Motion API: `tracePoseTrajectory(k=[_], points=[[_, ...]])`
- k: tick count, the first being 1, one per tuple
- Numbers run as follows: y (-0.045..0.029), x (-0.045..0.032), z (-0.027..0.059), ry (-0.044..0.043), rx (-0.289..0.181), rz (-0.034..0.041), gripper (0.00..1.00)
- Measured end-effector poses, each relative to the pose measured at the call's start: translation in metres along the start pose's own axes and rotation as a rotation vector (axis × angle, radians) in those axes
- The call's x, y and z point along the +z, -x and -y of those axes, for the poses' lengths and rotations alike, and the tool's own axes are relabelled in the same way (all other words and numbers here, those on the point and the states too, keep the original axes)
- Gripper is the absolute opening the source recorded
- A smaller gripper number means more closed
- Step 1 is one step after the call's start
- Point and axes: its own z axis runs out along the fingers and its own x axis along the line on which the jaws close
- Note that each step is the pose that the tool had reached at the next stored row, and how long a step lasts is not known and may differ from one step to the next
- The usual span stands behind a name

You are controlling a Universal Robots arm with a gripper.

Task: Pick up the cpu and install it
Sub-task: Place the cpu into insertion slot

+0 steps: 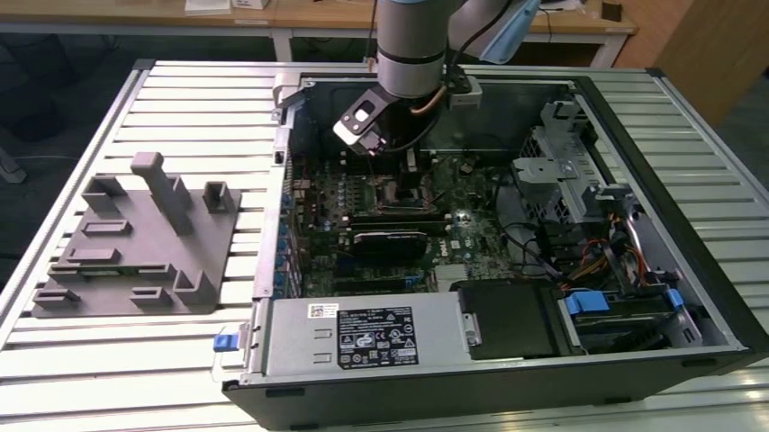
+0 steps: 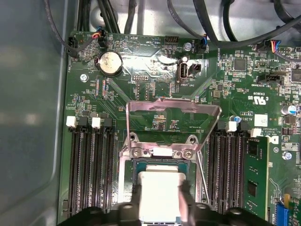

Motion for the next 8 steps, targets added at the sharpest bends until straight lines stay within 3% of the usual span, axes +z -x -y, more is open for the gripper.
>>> tracePoseTrajectory(k=[4,5,8], points=[[0.0,-0.0004,0.0,0.0,0.0,-0.0001,0.29],[0.0,-0.0005,0.0,0.0,0.0,0.0,0.29],[0.0,-0.0006,0.0,0.0,0.0,0.0,0.12]])
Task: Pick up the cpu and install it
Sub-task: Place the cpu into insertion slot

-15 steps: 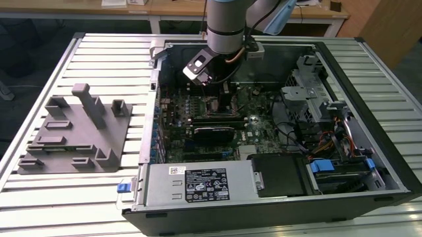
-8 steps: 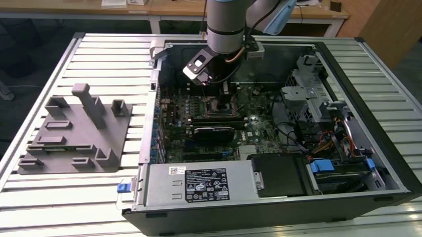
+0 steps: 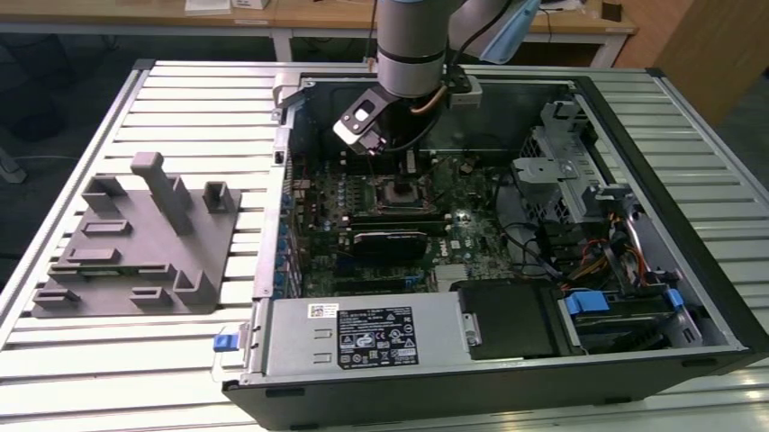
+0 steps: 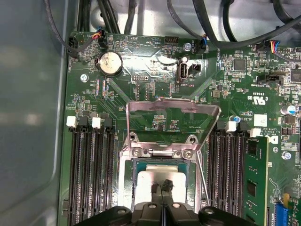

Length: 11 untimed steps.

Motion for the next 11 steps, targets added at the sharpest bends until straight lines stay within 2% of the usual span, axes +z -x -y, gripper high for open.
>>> tracePoseTrajectory(k=[8,11], points=[[0.0001,0.0,0.0,0.0,0.0,0.0,0.11],[0.0,0.0029,-0.0008,-0.0001,0.0,0.0001,0.11]])
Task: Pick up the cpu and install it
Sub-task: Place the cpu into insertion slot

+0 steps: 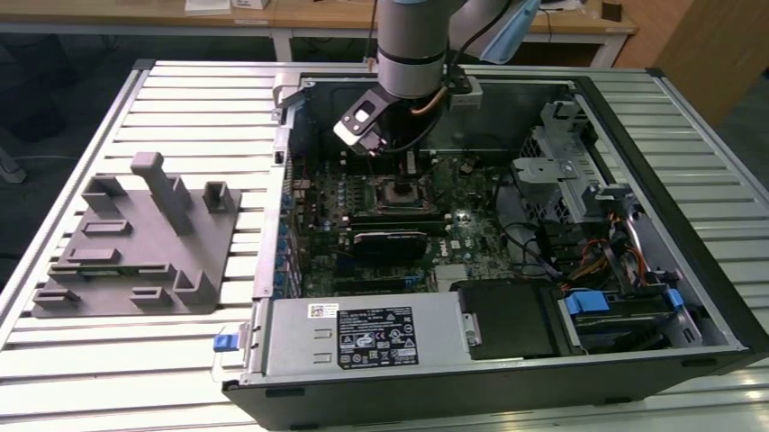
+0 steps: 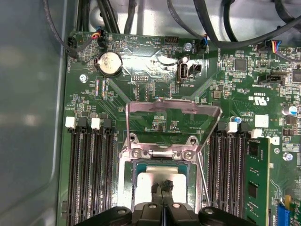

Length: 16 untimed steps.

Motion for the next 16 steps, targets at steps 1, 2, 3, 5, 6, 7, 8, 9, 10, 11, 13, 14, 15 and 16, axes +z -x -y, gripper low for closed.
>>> tracePoseTrajectory(k=[1,2,3,5,6,7,8,9,10,11,13,14,15,16], points=[[-0.0001,0.0014,-0.0004,0.0,0.0,0.0,0.11],[-0.0001,0.0026,-0.0008,0.0,0.0,-0.0001,0.11],[0.0,0.0031,-0.0011,-0.0005,0.0,0.0004,0.11],[0.0,0.0035,-0.0012,-0.0006,0.0,0.0007,0.11],[0.0,0.0039,-0.0013,-0.0005,0.0,0.0006,0.11],[-0.0001,0.0044,-0.0015,-0.0005,0.0,0.0005,0.11],[-0.0001,0.0051,-0.0015,-0.0007,0.0,0.0008,0.11],[-0.0001,0.0057,-0.0014,-0.0007,0.0,0.0009,0.11],[0.0001,0.0059,-0.0013,-0.0008,0.0,0.0011,0.11],[0.0001,0.0058,-0.0013,-0.0008,0.0,0.0012,0.11],[0.0001,0.0058,-0.0013,-0.0009,0.0,0.0014,0.11],[0.0001,0.0058,-0.0013,-0.0009,0.0,0.0013,0.11],[0.0001,0.0058,-0.0013,-0.001,0.0,0.0014,0.11],[0.0001,0.0058,-0.0013,-0.001,0.0,0.0014,0.11]])
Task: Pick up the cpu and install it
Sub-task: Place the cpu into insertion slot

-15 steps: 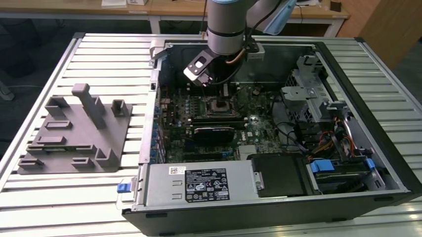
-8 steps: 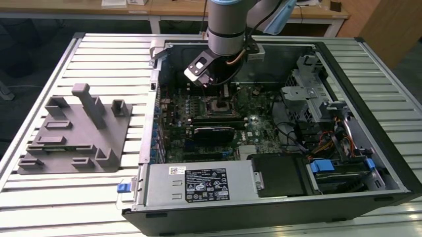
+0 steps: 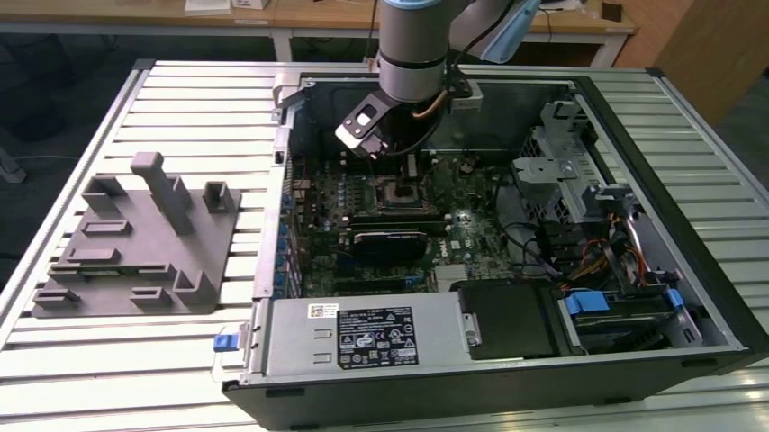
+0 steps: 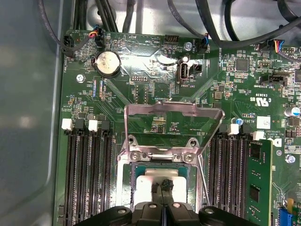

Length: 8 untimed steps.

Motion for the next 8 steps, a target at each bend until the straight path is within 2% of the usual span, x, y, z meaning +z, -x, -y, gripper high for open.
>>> tracePoseTrajectory(k=[7,8], points=[[-0.0006,-0.0034,-0.0006,0.0026,0.0,-0.0037,0.11],[-0.0003,-0.0052,-0.0005,0.0016,0.0,-0.0022,0.11]])
